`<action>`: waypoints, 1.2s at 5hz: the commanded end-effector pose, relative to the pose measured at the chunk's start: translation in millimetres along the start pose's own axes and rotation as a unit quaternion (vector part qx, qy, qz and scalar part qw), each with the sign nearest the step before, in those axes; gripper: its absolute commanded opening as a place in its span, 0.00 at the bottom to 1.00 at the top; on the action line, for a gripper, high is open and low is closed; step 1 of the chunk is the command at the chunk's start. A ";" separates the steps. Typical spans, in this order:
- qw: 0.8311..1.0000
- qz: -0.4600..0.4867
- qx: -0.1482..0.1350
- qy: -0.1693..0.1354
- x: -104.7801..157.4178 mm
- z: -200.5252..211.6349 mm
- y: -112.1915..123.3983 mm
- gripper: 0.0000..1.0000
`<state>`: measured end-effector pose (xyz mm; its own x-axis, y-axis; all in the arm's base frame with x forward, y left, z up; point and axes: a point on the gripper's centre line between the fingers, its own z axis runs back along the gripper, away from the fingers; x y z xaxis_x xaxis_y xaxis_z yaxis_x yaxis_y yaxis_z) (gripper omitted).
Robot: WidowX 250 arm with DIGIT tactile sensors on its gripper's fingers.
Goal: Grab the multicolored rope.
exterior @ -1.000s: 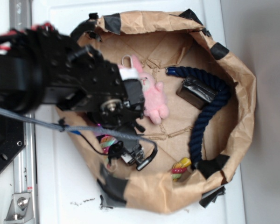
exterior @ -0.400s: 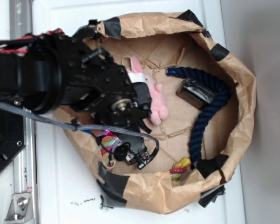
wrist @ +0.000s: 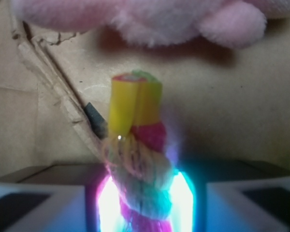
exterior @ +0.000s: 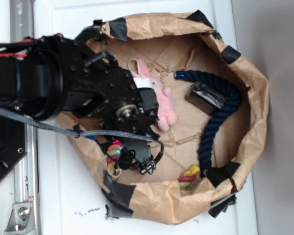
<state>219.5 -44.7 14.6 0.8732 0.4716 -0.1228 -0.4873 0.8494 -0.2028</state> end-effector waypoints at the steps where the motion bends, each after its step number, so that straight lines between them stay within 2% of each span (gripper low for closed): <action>1: 0.999 -0.041 0.012 -0.018 -0.5 4.4 -0.8 0.00; 2: 0.992 -0.111 0.009 -0.054 6.5 45.0 -5.3 0.00; 3: 0.973 -0.192 0.010 -0.129 22.2 99.1 -9.0 0.00; 4: 0.959 -0.213 0.029 -0.186 32.9 156.3 -3.9 0.00; 5: 0.959 -0.214 0.043 -0.182 35.3 206.2 -15.4 0.00; 6: 0.966 -0.198 0.038 -0.161 38.8 205.1 -16.8 0.00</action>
<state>260.5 0.2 197.2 0.9727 0.1200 0.1987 -0.1038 0.9905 -0.0904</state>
